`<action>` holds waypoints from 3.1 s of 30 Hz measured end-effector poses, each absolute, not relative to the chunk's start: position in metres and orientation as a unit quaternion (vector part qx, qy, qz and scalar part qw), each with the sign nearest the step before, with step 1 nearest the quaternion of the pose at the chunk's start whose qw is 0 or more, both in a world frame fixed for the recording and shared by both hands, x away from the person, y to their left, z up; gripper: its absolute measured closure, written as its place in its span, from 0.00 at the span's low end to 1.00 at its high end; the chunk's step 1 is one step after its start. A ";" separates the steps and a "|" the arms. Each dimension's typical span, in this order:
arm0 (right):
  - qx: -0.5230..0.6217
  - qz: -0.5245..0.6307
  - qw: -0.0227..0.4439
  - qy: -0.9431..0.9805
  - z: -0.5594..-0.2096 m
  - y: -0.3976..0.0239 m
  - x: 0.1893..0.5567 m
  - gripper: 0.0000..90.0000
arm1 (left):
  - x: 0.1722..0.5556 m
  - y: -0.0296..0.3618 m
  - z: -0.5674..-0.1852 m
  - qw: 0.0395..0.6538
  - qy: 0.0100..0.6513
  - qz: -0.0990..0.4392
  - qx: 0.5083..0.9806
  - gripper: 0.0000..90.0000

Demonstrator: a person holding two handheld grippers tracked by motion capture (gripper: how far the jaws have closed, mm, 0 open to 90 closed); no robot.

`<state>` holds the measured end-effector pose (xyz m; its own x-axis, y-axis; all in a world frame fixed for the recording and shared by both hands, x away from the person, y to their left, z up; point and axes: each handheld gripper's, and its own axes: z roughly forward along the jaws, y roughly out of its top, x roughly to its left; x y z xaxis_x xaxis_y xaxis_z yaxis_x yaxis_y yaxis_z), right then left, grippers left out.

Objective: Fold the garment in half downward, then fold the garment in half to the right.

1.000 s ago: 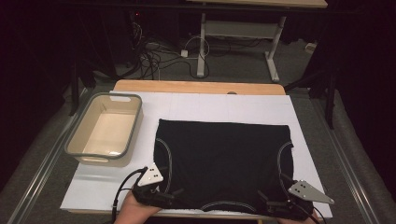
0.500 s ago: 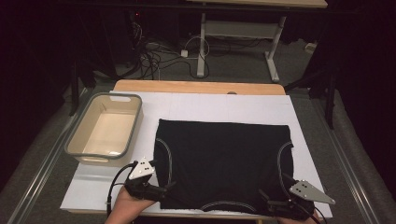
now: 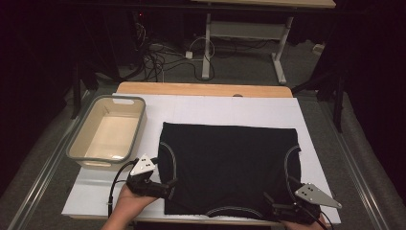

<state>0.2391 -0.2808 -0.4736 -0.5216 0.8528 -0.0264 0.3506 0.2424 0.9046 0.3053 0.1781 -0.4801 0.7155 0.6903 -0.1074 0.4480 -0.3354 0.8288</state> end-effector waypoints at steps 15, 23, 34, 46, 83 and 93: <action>0.407 0.486 0.272 0.724 -0.461 -0.264 0.266 0.00 | 0.331 0.162 -0.483 0.456 0.349 0.130 0.808 0.00; 0.417 0.489 0.262 0.720 -0.458 -0.264 0.278 0.00 | 0.347 0.161 -0.483 0.452 0.353 0.128 0.809 0.00; 0.411 0.482 0.260 0.729 -0.458 -0.245 0.287 0.00 | 0.366 0.162 -0.481 0.456 0.365 0.129 0.801 0.00; 0.392 0.483 0.249 0.742 -0.464 -0.214 0.286 0.00 | 0.397 0.159 -0.486 0.448 0.378 0.139 0.798 0.00; 0.311 0.486 0.177 0.797 -0.467 -0.100 0.278 0.04 | 0.399 0.160 -0.490 0.484 0.362 0.159 0.781 0.00; 0.287 0.458 0.140 0.829 -0.480 -0.051 0.268 0.23 | 0.400 0.163 -0.489 0.490 0.368 0.141 0.778 0.00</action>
<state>0.2685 -0.0509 -0.4802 -0.7956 0.6050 0.0314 0.3488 0.4151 0.8403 0.4004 0.1630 -0.4894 0.6898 0.7102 -0.1408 0.4341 -0.2501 0.8655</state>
